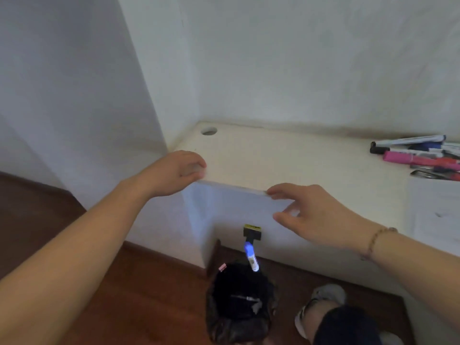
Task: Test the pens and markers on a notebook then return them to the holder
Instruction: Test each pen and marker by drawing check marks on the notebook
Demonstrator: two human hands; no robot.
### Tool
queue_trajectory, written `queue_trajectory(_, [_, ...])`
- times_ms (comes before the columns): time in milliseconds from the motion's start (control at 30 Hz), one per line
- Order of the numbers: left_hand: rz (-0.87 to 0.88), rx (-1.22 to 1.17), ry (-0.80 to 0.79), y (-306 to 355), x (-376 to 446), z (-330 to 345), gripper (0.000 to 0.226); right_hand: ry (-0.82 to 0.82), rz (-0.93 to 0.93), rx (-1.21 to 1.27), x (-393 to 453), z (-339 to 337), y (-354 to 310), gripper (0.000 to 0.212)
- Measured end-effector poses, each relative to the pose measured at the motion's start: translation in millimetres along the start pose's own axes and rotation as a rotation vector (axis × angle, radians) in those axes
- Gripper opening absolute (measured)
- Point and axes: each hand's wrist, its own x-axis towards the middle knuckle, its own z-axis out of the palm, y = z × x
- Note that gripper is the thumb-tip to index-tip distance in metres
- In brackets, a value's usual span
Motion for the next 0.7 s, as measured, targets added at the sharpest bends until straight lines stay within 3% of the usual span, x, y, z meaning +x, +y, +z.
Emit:
queue_trajectory(200, [-0.01,0.049,0.008,12,21,4,0.023,0.247,-0.068,0.131,-28,-48,-14,0.026])
queue_trajectory(333, [0.121,0.057,0.01,52,60,11,0.022,0.473,-0.084,0.331,-61,-104,-6,0.021])
queue_trajectory(433, [0.206,0.035,0.02,95,97,11,0.023,0.689,-0.03,0.326,-93,-146,27,0.019])
queue_trajectory(567, [0.295,-0.2,0.126,164,149,5,0.017,0.941,0.252,0.101,-150,-197,132,0.014])
queue_trajectory(600, [0.309,-0.263,0.137,184,162,5,0.014,0.941,0.398,-0.006,-169,-205,164,0.019])
queue_trajectory(700, [0.383,-0.392,0.166,249,196,15,0.013,0.735,0.818,-0.367,-221,-210,242,0.03])
